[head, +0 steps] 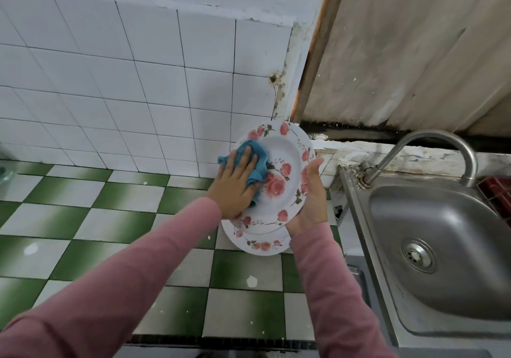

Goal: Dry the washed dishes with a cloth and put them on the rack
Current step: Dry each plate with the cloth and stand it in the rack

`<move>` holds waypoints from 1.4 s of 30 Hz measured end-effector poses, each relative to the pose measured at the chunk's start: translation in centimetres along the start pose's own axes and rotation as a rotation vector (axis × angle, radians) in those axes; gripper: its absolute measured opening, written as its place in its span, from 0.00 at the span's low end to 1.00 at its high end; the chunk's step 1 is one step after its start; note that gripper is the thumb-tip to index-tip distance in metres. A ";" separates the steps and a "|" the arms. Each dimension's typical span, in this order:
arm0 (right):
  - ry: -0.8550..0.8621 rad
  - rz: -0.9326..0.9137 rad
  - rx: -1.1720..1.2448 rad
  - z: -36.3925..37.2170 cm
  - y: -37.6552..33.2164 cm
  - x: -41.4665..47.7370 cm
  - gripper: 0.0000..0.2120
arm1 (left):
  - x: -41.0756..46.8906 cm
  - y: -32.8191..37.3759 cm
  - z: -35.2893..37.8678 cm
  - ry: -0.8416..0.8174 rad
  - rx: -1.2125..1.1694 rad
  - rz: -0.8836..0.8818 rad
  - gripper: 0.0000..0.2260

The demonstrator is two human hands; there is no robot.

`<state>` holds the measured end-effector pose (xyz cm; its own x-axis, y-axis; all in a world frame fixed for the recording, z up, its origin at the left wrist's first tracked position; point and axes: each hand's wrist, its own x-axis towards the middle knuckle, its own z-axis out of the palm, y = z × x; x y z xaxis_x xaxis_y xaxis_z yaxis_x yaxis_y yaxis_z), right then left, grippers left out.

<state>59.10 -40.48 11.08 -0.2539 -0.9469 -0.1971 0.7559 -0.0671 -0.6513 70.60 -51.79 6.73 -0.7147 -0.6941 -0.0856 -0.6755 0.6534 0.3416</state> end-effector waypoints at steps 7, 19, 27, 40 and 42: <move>0.326 -0.057 -0.119 -0.8 -2.0 1.0 0.45 | -5.2 3.3 0.8 -0.090 -0.265 0.238 0.35; 0.547 0.096 -0.479 -1.9 -3.0 0.8 0.37 | -3.8 3.2 -0.5 0.314 -1.174 -0.293 0.06; 0.445 -0.006 -0.147 -5.1 -0.5 -0.8 0.25 | -3.7 1.2 -1.9 0.164 -1.760 -0.357 0.05; 0.442 -0.098 -0.179 -2.8 -0.6 -2.0 0.16 | -4.4 3.7 -0.2 0.505 -1.292 -0.361 0.02; 0.410 -0.106 -0.280 -1.1 0.6 -2.0 0.15 | -4.3 5.5 0.4 0.375 -1.145 -0.178 0.09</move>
<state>59.41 -38.31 10.24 -0.5791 -0.7342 -0.3544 0.5363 -0.0157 -0.8439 69.94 -45.11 8.62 -0.4037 -0.9149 -0.0038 -0.0725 0.0278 0.9970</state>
